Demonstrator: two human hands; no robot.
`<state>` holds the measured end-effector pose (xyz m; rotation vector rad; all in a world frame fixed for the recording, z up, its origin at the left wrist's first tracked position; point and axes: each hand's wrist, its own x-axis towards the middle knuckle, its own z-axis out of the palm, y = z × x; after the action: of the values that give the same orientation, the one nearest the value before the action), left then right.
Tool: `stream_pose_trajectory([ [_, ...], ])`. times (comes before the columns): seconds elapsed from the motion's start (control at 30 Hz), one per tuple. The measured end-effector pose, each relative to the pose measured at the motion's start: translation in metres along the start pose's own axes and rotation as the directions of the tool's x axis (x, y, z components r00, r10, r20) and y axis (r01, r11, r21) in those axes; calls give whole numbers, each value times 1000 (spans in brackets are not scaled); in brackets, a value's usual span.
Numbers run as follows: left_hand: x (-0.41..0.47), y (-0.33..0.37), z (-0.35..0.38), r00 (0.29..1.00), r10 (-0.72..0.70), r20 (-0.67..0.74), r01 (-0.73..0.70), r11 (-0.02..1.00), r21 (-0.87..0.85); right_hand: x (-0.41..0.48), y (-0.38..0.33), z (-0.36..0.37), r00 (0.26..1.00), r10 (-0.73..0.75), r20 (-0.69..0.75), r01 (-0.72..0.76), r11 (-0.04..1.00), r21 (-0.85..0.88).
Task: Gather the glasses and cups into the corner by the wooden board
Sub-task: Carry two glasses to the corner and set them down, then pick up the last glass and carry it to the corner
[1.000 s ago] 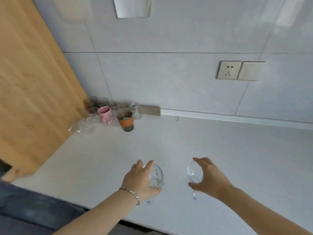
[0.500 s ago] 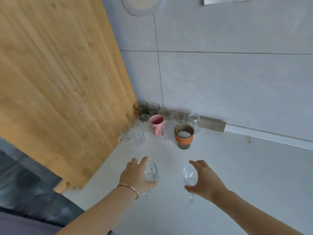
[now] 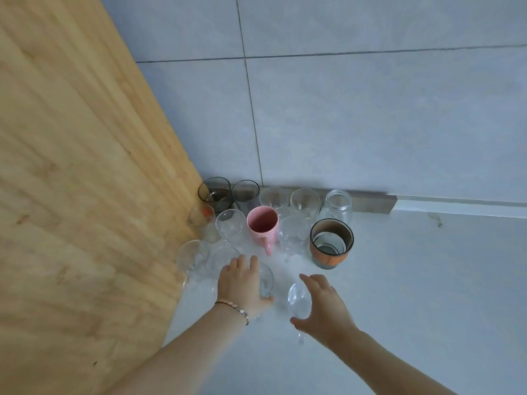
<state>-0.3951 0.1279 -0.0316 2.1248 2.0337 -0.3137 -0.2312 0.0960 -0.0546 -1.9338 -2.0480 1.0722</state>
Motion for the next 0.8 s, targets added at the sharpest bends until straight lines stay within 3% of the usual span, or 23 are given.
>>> stream_pose_trajectory([
  [0.17, 35, -11, 11, 982, 181, -60, -179, 983, 47, 25, -15, 9, 995, 75, -71, -76, 997, -15],
  [0.3, 49, -15, 17, 969, 210, -127, -212, 977, 4, 40, -25, 13, 982, 125, -138, -119, 991, 56],
  [0.43, 52, -25, 23, 950, 267, -163, -272, 962, -6, 39, -29, 22, 933, 327, -150, -284, 926, 250],
  [0.53, 49, -35, 32, 937, 288, -196, -298, 954, -25, 36, -33, 30, 892, 432, -133, -382, 878, 289],
  [0.67, 50, -43, 33, 931, 302, -203, -316, 948, -37, 46, -41, 34, 858, 490, -152, -420, 841, 342],
  [0.8, 48, -41, 27, 950, 275, -148, -280, 960, -20, 45, -41, 26, 886, 457, -84, -405, 847, 344],
])
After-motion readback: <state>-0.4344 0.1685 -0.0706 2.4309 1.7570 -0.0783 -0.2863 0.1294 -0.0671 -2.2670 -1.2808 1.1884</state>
